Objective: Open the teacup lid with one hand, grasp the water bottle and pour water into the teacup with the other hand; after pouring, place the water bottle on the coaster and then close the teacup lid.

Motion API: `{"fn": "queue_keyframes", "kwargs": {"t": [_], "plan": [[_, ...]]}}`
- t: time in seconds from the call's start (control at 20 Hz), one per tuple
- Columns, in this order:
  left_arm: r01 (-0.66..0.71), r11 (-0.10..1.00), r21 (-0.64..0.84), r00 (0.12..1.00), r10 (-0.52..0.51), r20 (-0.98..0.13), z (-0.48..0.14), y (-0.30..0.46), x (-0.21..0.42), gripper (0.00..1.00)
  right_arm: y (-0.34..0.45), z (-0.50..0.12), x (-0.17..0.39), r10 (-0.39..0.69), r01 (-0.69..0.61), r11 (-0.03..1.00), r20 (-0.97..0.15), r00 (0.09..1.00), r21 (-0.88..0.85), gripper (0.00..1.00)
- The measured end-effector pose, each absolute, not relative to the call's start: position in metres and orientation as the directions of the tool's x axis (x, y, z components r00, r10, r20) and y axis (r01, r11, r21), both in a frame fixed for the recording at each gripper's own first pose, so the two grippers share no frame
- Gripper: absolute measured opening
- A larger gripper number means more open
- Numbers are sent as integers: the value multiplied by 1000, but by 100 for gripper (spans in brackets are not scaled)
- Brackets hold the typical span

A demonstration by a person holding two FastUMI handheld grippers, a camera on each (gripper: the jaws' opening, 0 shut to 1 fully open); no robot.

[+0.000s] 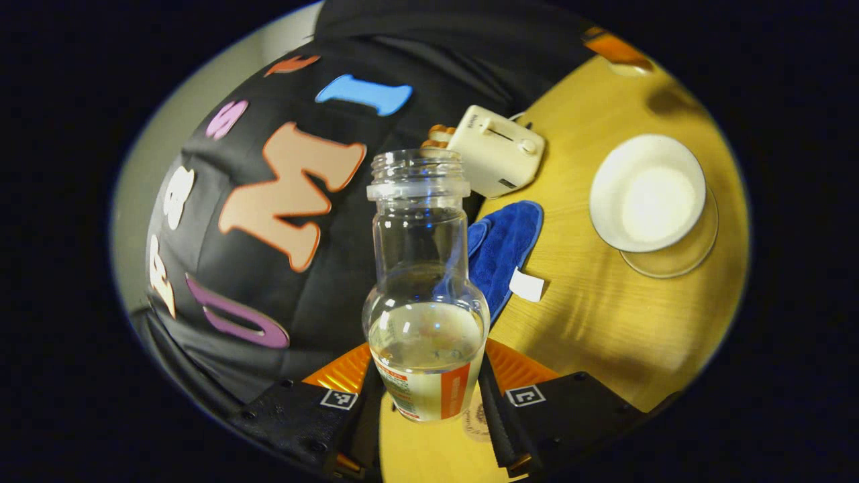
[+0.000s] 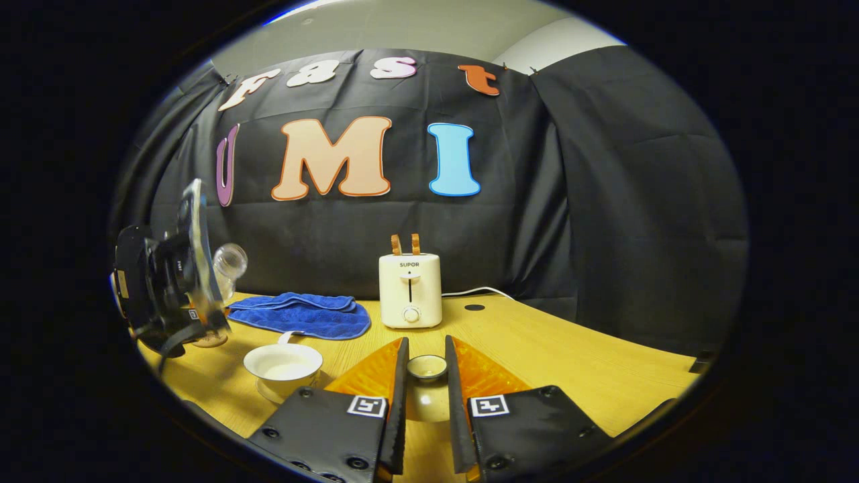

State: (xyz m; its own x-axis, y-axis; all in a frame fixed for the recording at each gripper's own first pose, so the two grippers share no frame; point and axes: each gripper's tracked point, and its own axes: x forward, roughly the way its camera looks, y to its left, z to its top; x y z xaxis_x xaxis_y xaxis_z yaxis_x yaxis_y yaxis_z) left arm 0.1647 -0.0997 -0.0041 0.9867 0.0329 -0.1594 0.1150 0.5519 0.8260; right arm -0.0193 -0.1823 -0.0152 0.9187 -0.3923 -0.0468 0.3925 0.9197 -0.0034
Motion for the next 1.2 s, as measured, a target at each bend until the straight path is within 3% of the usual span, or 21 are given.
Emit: {"fn": "queue_keyframes", "kwargs": {"t": [0.25,0.4,0.65,0.8,1.2], "plan": [[54,851,523,981,52,-186,-3,-66,159,65,-184,-16,-18,-399,400,917,-46,916,-4,31],[-3,945,326,984,61,-166,0,-44,166,64,-185,-16,-18,-401,402,916,-46,915,-5,31],[-38,991,130,981,62,-185,-13,-18,166,65,-186,-17,-17,-404,404,915,-45,914,-4,30],[-60,990,124,981,81,-175,-17,-9,170,66,-185,-17,-17,-404,404,915,-44,914,-4,31],[-7,998,57,976,19,-217,-34,-23,177,67,-186,-18,-16,-403,404,915,-43,914,-4,31]]}}
